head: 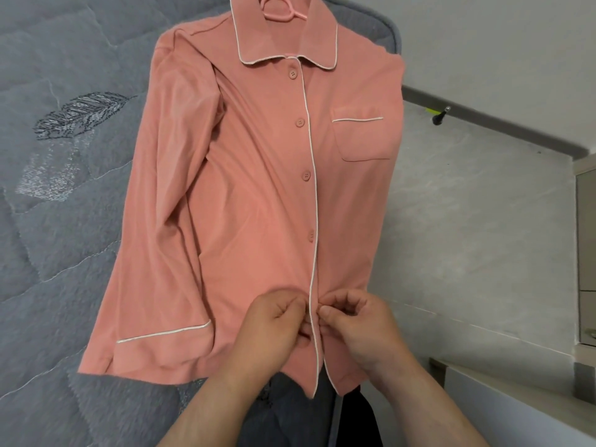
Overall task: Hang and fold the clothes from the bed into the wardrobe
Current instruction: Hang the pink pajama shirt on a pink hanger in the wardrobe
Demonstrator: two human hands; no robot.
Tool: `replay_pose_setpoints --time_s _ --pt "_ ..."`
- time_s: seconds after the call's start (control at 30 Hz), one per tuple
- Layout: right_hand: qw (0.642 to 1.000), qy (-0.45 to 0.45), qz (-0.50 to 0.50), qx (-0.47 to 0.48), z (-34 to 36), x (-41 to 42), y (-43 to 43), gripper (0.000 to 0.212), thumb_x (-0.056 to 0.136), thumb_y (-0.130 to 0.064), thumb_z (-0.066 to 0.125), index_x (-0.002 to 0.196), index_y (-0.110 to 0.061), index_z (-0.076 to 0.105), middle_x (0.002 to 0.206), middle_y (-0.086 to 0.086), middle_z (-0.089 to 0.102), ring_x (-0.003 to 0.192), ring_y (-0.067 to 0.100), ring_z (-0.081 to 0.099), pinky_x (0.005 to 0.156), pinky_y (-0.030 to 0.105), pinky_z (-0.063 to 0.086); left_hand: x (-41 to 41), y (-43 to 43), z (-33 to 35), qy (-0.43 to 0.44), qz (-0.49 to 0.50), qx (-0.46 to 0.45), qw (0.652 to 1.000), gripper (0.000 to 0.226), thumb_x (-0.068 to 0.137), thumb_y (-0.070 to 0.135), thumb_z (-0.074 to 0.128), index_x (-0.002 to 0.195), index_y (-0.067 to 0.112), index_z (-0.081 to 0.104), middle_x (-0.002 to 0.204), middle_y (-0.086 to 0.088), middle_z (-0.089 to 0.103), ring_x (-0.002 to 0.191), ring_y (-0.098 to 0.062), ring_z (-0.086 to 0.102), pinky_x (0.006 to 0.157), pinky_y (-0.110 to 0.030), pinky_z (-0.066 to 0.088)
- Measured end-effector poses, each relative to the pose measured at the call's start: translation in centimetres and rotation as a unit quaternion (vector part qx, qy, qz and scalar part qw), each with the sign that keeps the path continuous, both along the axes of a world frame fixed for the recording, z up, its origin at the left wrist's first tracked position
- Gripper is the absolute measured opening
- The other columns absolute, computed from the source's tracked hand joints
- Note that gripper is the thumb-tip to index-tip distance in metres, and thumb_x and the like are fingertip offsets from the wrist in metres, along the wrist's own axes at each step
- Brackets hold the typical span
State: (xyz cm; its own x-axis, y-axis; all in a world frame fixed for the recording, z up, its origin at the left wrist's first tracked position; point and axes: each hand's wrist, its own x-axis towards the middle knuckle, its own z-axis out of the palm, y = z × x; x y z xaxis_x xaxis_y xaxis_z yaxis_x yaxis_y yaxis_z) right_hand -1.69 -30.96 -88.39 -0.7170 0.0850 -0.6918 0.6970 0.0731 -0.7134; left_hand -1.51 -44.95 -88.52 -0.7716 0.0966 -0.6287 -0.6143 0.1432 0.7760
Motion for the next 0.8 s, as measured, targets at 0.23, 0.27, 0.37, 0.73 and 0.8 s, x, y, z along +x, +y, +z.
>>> replay_pose_setpoints --time_s 0.23,0.27,0.37,0.73,0.8 --pt "0.999 -0.014 0.047 -0.002 0.1 -0.7 -0.2 0.022 0.080 -0.032 0.067 0.066 -0.014 0.068 0.063 0.004 0.063 0.064 0.022 0.059 0.066 0.042 0.051 -0.5 0.3 -0.6 0.021 -0.036 -0.089 0.995 0.024 0.078 0.008 0.074 0.064 0.013 0.056 0.051 -0.007 0.058 0.040 -0.009 0.050 0.043 -0.022 0.039" --pt "0.998 -0.005 0.051 0.032 -0.2 -0.6 -0.2 0.024 0.073 -0.040 0.067 0.069 -0.016 0.068 0.063 0.004 0.063 0.063 0.020 0.057 0.065 0.043 0.050 -0.5 0.4 -0.6 0.032 -0.047 -0.096 0.994 0.026 0.078 0.009 0.075 0.062 0.016 0.055 0.051 -0.006 0.058 0.040 -0.009 0.049 0.044 -0.022 0.038" --pt "0.998 -0.003 0.032 0.062 -0.7 -0.1 -0.4 0.012 0.074 -0.034 0.068 0.075 -0.022 0.068 0.069 0.007 0.069 0.065 0.019 0.062 0.068 0.044 0.054 -0.7 0.4 -0.6 -0.012 -0.027 -0.039 0.999 0.025 0.085 0.005 0.067 0.064 0.013 0.055 0.048 -0.005 0.055 0.041 -0.015 0.051 0.041 -0.023 0.040" --pt "0.839 0.220 0.263 0.424 -0.4 -0.5 -0.3 0.022 0.090 -0.036 0.053 0.102 -0.021 0.064 0.101 -0.007 0.063 0.095 0.017 0.058 0.076 0.022 0.040 -0.1 -0.9 -0.7 0.248 -0.168 -0.378 0.876 0.029 0.083 0.045 0.060 0.106 0.029 0.065 0.106 0.009 0.067 0.099 -0.017 0.060 0.082 -0.033 0.051" --pt "0.785 0.311 0.308 0.438 -1.0 -2.2 0.2 0.058 0.084 -0.045 0.054 0.132 -0.014 0.055 0.138 0.004 0.053 0.129 0.023 0.046 0.107 0.033 0.032 -1.2 -2.6 -1.5 0.309 -0.231 -0.399 0.832 0.075 0.075 0.059 0.059 0.141 0.025 0.047 0.148 0.001 0.043 0.138 -0.021 0.038 0.110 -0.044 0.033"
